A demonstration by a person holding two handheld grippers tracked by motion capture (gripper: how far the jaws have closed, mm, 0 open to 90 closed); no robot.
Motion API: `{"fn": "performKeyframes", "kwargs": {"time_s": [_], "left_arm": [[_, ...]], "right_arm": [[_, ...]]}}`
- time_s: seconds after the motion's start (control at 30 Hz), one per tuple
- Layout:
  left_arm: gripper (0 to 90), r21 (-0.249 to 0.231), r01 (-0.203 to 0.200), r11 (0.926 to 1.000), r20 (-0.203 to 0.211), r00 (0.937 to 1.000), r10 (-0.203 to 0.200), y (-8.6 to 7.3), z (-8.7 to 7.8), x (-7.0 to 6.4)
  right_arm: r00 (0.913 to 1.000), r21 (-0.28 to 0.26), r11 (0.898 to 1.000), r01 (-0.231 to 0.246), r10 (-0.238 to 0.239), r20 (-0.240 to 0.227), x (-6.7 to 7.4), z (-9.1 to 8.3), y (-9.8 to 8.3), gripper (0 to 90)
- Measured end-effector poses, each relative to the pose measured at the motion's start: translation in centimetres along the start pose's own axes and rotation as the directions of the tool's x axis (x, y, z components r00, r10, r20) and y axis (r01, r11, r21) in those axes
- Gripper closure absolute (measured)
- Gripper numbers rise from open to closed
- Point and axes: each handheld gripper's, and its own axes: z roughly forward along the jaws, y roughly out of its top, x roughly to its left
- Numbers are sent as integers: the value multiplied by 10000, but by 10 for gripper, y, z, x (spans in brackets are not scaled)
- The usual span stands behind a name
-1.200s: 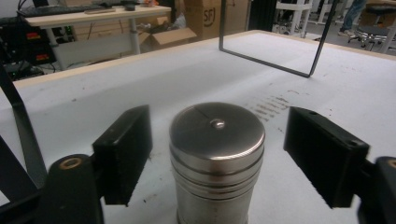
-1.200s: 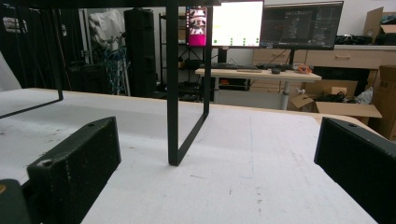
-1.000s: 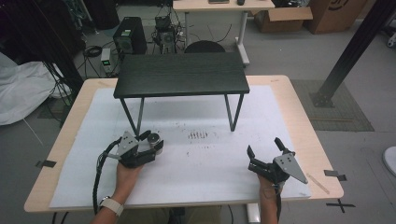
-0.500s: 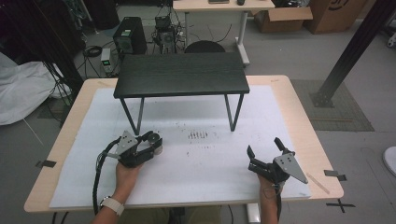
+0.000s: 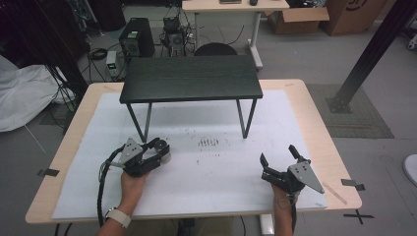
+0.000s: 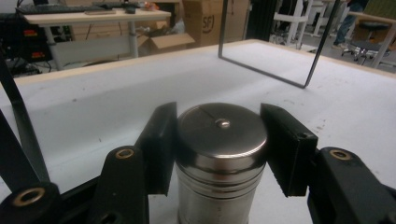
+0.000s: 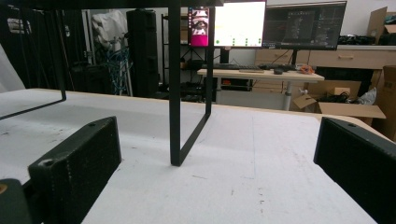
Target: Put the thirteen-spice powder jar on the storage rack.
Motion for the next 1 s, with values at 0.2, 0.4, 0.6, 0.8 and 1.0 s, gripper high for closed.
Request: {"fn": "performKeyframes", "kwargs": {"time_s": [0.2,0.4,0.6,0.8,1.0], "left_arm": [[491,-200,97,9998,-10,10000,-97,8,-9,1],[491,-259,18,9997,-43,10000,-19,20,-17,0],[491,-297,-198,9994,-39,9998,197,36,-25,-2],[491,-460,-171,9988,59,9998,174,52,-31,-5],[491,-501,-309,9983,131,9994,316,63,-33,-6]], "right_arm": [[10000,0,10000,2,-2,-3,0,0,0,4],[10000,-7,10000,0,0,-41,0,0,0,3],[10000,-10,10000,-7,7,-51,0,0,0,1],[10000,9,10000,-10,10,-54,0,0,0,1],[10000,43,10000,-7,8,-50,0,0,0,1]]}}
